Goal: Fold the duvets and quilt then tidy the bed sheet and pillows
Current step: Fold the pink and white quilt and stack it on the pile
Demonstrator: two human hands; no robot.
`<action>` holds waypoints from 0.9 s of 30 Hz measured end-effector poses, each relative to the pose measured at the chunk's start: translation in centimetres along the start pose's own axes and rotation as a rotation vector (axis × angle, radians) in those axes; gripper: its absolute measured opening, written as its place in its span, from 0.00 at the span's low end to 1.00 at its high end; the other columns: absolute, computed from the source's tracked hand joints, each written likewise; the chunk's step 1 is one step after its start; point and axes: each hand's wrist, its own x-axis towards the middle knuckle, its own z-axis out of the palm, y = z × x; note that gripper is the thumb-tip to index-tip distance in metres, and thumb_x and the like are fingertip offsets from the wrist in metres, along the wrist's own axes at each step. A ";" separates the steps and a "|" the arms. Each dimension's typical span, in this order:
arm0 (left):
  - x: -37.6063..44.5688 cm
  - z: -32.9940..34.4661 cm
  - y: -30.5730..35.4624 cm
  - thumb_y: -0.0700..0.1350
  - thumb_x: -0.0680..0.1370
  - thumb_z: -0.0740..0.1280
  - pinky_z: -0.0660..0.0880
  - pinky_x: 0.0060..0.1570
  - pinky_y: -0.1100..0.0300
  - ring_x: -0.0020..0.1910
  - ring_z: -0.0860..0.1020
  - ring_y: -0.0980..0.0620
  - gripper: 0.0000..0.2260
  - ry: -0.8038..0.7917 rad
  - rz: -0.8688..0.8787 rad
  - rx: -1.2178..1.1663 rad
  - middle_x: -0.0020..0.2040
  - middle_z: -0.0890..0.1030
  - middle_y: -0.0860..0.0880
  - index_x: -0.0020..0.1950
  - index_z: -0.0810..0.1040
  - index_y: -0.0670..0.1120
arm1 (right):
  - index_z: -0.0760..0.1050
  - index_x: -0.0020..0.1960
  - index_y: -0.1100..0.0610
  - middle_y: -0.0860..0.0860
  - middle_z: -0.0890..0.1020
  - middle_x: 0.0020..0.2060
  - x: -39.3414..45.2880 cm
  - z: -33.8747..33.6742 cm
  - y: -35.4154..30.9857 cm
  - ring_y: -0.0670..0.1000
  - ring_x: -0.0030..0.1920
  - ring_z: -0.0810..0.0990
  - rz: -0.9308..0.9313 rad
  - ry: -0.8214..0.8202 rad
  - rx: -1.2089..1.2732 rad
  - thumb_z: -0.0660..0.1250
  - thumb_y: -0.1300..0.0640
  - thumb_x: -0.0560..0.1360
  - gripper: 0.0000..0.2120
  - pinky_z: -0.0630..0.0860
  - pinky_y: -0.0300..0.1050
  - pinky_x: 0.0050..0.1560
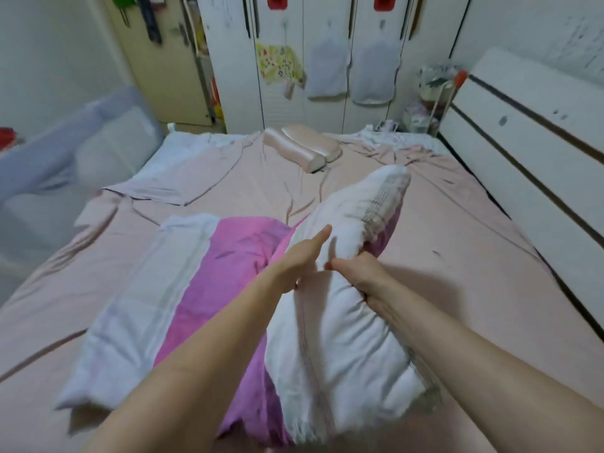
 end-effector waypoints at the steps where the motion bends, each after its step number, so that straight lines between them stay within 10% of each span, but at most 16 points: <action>1: -1.2 -2.7 -0.8 0.68 0.77 0.54 0.59 0.70 0.38 0.71 0.65 0.42 0.34 0.014 0.014 -0.038 0.75 0.63 0.46 0.78 0.59 0.50 | 0.79 0.51 0.59 0.53 0.85 0.44 -0.5 3.1 -1.1 0.50 0.43 0.84 -0.030 -0.022 -0.008 0.70 0.64 0.67 0.12 0.81 0.44 0.45; 7: -7.1 -17.4 -5.8 0.74 0.73 0.51 0.62 0.67 0.37 0.69 0.68 0.39 0.39 0.065 0.041 -0.185 0.73 0.67 0.43 0.76 0.61 0.51 | 0.68 0.58 0.56 0.47 0.81 0.46 -2.8 19.7 -4.7 0.43 0.43 0.81 -0.192 -0.101 -0.059 0.72 0.66 0.65 0.25 0.79 0.34 0.39; 11: -7.9 -24.0 -9.0 0.74 0.73 0.51 0.63 0.67 0.37 0.69 0.67 0.38 0.40 0.080 0.012 -0.258 0.74 0.65 0.42 0.77 0.60 0.50 | 0.57 0.71 0.48 0.44 0.79 0.57 -1.6 27.4 -4.4 0.48 0.55 0.80 -0.199 -0.088 -0.145 0.75 0.49 0.56 0.48 0.79 0.49 0.55; 21: -0.9 -36.6 -12.9 0.72 0.74 0.51 0.65 0.67 0.47 0.66 0.71 0.42 0.38 0.249 -0.094 -0.392 0.69 0.72 0.44 0.74 0.65 0.48 | 0.49 0.77 0.51 0.50 0.72 0.68 5.3 42.0 -7.7 0.56 0.64 0.75 -0.209 -0.081 -0.282 0.71 0.46 0.62 0.50 0.73 0.53 0.64; 27: 1.3 -46.1 -15.6 0.72 0.75 0.48 0.68 0.39 0.57 0.45 0.76 0.48 0.34 0.269 -0.092 -0.418 0.52 0.80 0.46 0.59 0.78 0.48 | 0.52 0.76 0.48 0.51 0.75 0.65 7.6 51.1 -9.8 0.57 0.63 0.75 -0.258 -0.042 -0.290 0.68 0.55 0.64 0.45 0.72 0.52 0.63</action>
